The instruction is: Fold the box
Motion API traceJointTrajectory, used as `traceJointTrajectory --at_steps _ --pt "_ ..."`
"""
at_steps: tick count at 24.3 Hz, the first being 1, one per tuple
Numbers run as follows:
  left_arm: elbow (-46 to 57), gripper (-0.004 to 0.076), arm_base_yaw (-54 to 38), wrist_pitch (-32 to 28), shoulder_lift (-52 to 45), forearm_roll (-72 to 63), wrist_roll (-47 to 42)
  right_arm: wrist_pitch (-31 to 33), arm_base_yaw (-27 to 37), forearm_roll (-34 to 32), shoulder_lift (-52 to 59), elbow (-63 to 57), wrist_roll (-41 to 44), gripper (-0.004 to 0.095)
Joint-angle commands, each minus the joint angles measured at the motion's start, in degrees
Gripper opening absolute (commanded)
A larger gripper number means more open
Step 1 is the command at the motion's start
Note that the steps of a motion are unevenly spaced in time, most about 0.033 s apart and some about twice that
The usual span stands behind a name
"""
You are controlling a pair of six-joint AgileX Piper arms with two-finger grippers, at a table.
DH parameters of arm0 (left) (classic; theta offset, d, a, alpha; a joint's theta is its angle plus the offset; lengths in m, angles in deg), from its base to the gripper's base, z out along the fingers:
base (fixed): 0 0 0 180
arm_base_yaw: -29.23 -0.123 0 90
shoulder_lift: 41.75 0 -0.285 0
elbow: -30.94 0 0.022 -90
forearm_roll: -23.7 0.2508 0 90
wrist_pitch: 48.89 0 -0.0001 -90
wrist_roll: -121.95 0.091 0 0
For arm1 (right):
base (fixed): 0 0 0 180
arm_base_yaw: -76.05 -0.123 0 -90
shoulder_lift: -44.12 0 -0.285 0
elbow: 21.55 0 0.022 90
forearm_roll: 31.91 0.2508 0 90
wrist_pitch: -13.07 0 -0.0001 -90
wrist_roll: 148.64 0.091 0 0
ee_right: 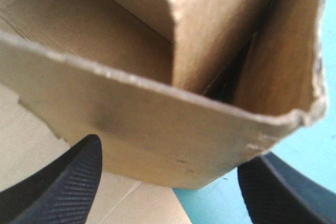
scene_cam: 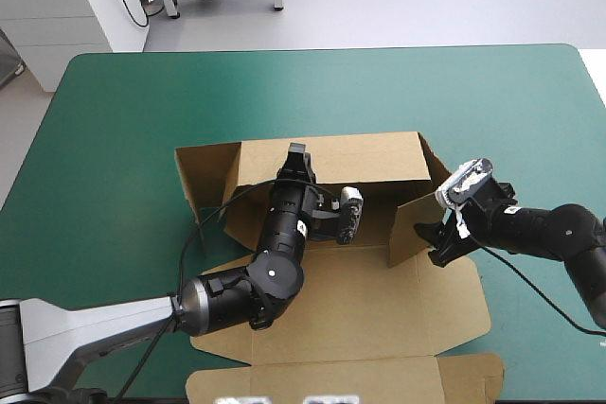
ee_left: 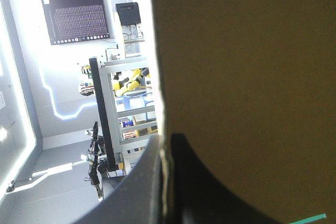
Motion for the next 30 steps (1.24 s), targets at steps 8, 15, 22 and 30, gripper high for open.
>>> traceJointTrajectory --at_steps 8,15,22,30 --pt "-1.14 -0.0008 0.47 -0.28 -2.13 1.03 -0.24 -2.89 0.07 9.10 1.04 1.21 2.29 0.0673" --pt "-1.14 -0.0008 0.47 -0.39 -2.13 1.27 -0.24 -4.06 0.07 15.35 2.54 -4.08 0.86 0.0673" --pt "-1.14 -0.0008 0.47 -0.02 -2.13 1.27 -0.24 -17.80 -9.78 18.02 3.15 -7.05 0.53 0.0673" --pt "-1.14 -0.0008 0.47 0.00 -2.13 1.27 -0.24 -37.64 -17.70 17.33 3.15 -7.18 6.75 0.0611"
